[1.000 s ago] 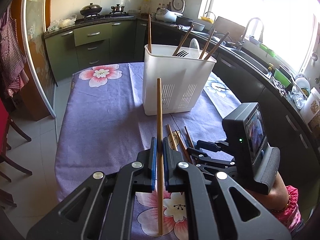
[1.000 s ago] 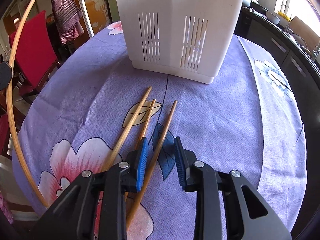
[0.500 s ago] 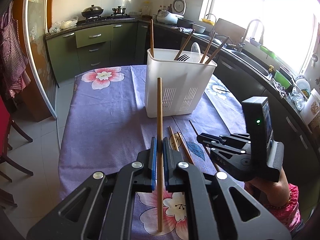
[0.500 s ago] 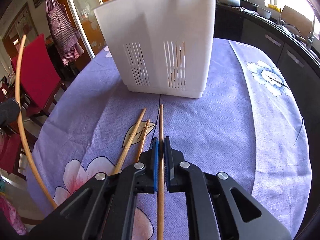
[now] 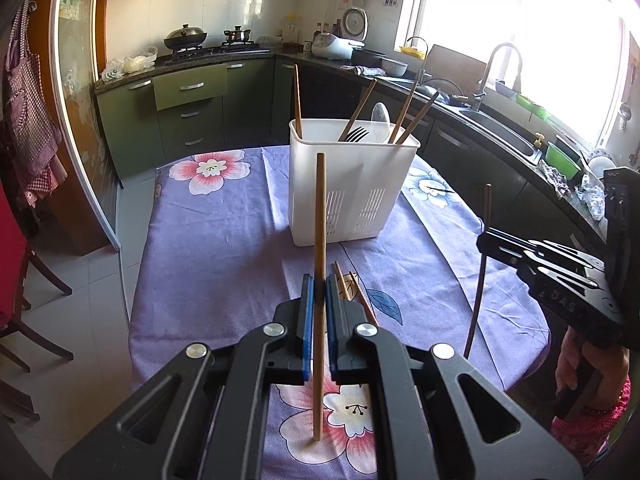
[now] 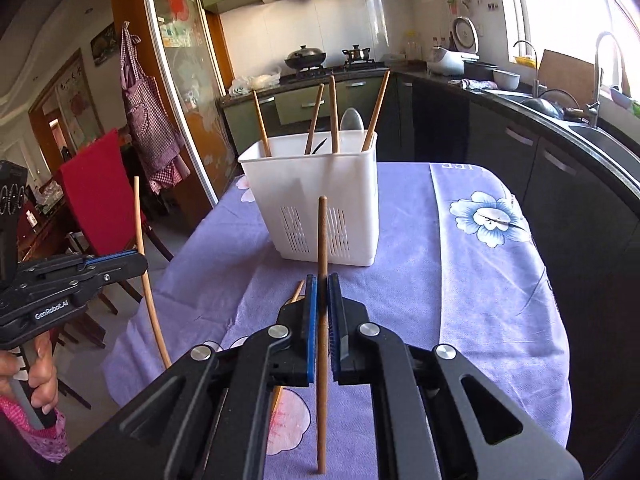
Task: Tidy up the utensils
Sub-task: 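Lift the chopstick in the left gripper over the basket while the right lifts its chopstick there, then open the left gripper to drop its chopstick into the basket while the right drops its chopstick, then move both open grippers back down toward the remaining chopsticks on the cloth, then lower the left gripper onto a wooden chopstick on the cloth and close it, then lower the right gripper onto the last wooden chopstick and close it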
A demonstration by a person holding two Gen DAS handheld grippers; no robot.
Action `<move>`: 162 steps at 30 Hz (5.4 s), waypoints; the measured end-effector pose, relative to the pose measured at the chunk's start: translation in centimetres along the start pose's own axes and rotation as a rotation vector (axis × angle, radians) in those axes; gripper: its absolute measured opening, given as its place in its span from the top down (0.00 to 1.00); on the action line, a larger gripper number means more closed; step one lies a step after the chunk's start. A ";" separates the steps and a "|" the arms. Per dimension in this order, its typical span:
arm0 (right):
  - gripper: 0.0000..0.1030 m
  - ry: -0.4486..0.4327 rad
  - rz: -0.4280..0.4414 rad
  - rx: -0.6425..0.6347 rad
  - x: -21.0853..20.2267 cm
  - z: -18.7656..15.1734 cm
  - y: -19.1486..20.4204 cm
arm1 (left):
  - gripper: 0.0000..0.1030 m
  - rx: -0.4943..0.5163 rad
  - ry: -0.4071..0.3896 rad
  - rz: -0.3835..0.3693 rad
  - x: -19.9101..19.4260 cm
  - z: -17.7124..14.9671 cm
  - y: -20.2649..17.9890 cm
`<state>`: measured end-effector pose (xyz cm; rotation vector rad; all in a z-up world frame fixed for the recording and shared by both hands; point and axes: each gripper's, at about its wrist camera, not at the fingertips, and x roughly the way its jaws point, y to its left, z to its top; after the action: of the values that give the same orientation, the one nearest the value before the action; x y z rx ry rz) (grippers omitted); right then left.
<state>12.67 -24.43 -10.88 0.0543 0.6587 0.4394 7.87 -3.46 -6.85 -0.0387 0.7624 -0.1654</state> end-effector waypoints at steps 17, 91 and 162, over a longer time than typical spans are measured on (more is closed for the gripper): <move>0.94 -0.087 -0.004 -0.019 -8.2 -3.5 0.0 | 0.94 0.011 -0.038 0.032 -3.6 -1.2 -0.9; 0.85 -0.336 0.074 -0.158 -6.7 16.6 3.1 | 0.70 0.061 -0.051 0.054 0.6 12.9 -1.9; 0.73 0.348 -0.078 -0.154 17.1 -4.6 5.1 | 0.94 -0.095 0.063 -0.023 2.4 -1.3 1.6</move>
<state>19.99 -13.15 -23.47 -0.1972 0.9637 0.4271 8.85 -2.26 -9.59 -0.1325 0.8330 -0.1526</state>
